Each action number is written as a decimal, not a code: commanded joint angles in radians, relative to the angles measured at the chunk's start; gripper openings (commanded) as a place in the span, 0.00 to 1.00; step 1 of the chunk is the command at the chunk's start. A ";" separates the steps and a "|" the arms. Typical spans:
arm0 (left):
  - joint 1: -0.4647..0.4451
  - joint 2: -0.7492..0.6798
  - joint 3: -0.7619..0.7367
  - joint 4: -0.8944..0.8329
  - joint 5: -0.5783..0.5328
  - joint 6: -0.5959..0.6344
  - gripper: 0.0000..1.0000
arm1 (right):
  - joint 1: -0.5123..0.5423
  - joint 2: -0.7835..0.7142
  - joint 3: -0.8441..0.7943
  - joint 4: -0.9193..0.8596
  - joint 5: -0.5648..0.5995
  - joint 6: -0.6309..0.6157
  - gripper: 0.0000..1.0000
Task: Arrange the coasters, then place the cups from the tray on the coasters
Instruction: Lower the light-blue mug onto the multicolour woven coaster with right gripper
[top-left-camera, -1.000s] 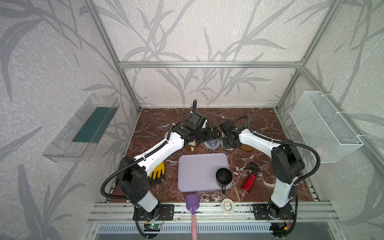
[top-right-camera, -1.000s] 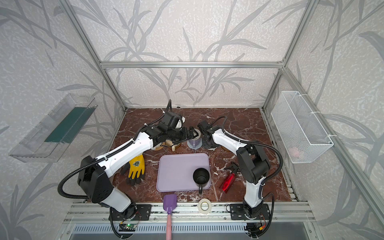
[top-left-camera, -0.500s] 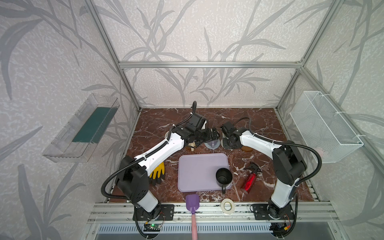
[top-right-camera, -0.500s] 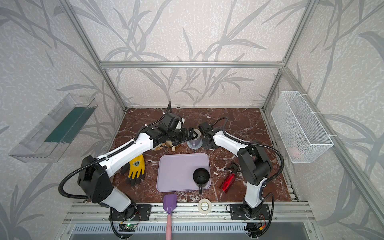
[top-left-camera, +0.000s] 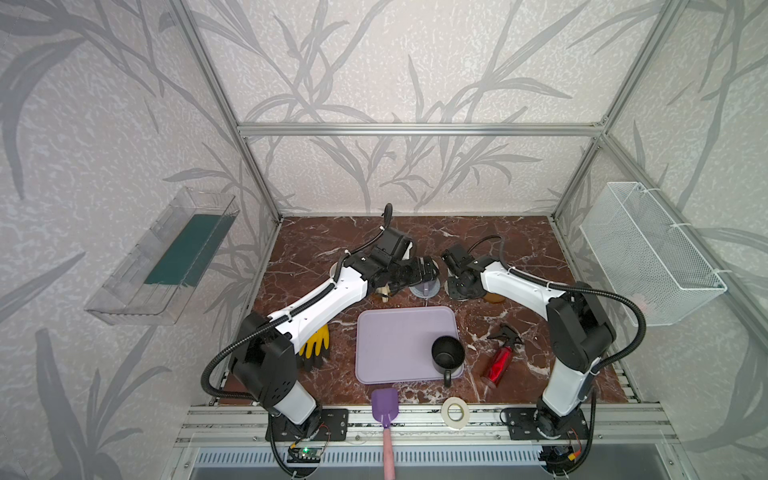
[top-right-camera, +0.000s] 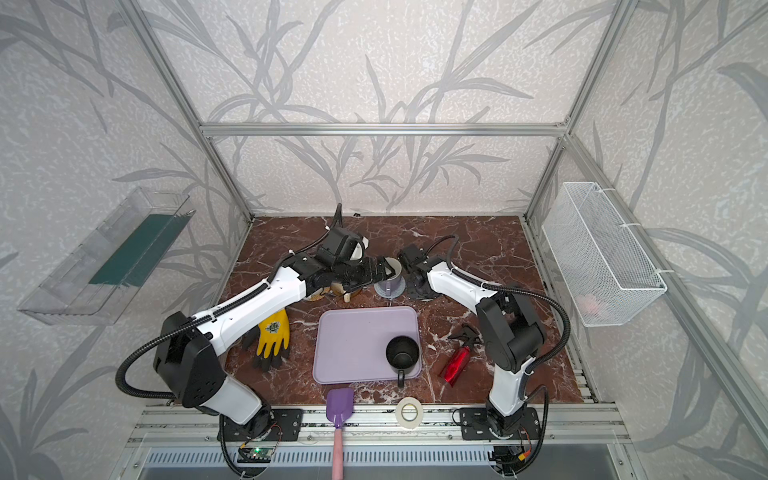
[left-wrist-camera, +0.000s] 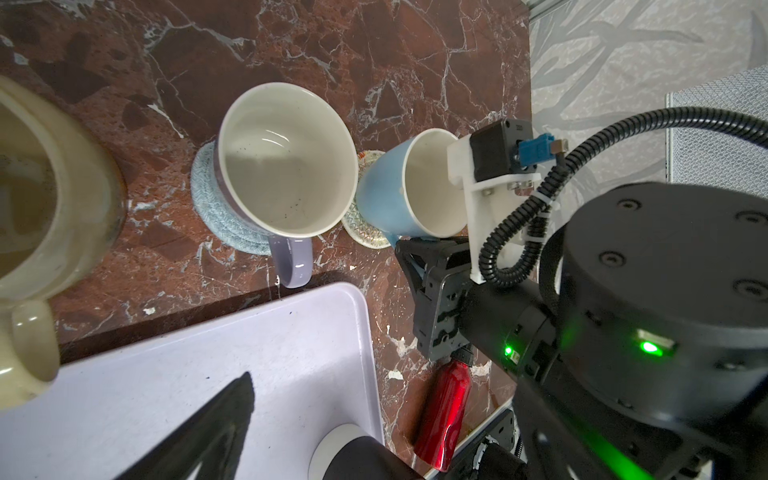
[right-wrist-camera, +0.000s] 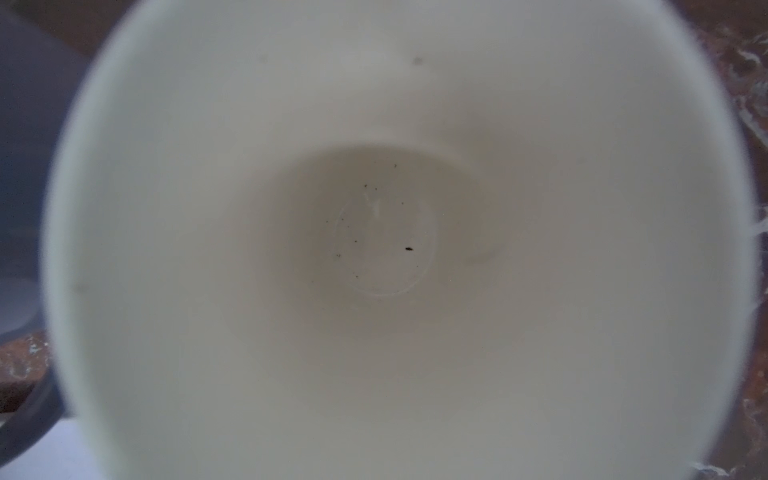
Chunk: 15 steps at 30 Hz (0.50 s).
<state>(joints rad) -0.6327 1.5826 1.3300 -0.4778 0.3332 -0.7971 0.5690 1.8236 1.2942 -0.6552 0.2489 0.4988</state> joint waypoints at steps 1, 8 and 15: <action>0.001 -0.037 -0.018 0.013 -0.014 -0.008 0.99 | -0.003 -0.021 -0.022 -0.039 -0.022 -0.001 0.13; 0.001 -0.029 -0.014 0.015 -0.010 -0.008 0.99 | -0.002 -0.029 -0.010 -0.052 -0.016 0.000 0.27; 0.000 -0.032 -0.020 0.025 -0.011 -0.013 1.00 | -0.002 -0.041 -0.007 -0.060 -0.014 0.000 0.43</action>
<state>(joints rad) -0.6327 1.5780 1.3193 -0.4675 0.3336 -0.8040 0.5694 1.8221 1.2881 -0.6838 0.2337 0.5003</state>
